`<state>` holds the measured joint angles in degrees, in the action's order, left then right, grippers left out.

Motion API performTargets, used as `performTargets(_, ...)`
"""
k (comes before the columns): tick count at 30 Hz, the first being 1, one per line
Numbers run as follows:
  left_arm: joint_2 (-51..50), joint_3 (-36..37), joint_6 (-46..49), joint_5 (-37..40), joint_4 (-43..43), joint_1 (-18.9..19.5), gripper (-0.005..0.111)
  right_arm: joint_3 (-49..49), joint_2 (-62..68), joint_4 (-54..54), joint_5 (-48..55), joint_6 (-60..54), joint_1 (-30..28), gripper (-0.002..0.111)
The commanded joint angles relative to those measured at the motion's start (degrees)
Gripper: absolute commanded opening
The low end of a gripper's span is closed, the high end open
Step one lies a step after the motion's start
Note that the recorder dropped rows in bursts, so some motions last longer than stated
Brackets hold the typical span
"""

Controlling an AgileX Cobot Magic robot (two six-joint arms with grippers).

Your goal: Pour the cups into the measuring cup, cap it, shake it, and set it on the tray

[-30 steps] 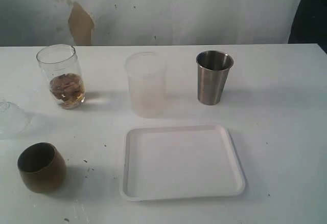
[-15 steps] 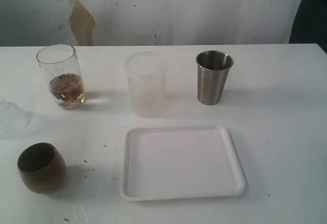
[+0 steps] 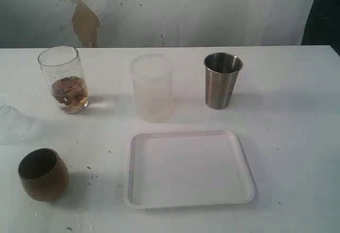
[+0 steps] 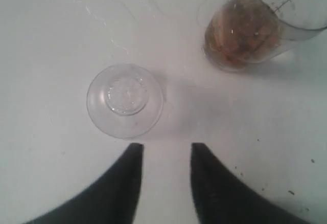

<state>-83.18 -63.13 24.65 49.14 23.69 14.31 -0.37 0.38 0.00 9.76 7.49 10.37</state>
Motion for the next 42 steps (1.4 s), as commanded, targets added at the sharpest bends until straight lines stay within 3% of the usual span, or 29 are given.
performTargets(1,-3.1,-0.4,2.3,-2.9,-3.3,-3.3,0.064,0.4,-0.4,0.0,0.1,0.2,-0.1,0.0)
performTargets(6,-7.1,-2.3,-0.9,-5.6,-7.6,-5.9,0.068,0.4,-0.4,0.0,0.1,0.2,-0.1,0.0)
performTargets(11,-12.7,-9.4,-8.4,-0.1,-15.5,-5.9,0.077,0.4,-0.4,0.0,0.1,0.2,-0.1,0.0)
performTargets(32,-25.2,-11.7,-9.4,-5.2,-18.7,-5.9,0.078,0.4,-0.4,0.0,0.1,1.4,-0.1,0.0)
performTargets(37,-26.6,-11.7,-9.4,-5.7,-18.6,-5.9,0.068,0.4,-0.4,0.0,0.1,1.4,-0.1,0.0)
performTargets(40,-26.7,-11.7,-9.6,-6.1,-18.6,-5.9,0.052,0.4,-0.4,0.0,0.1,1.4,-0.1,0.0)
performTargets(42,-26.7,-11.7,-9.6,-6.1,-18.6,-5.9,0.033,0.4,-0.4,0.0,0.1,1.4,-0.1,0.0)
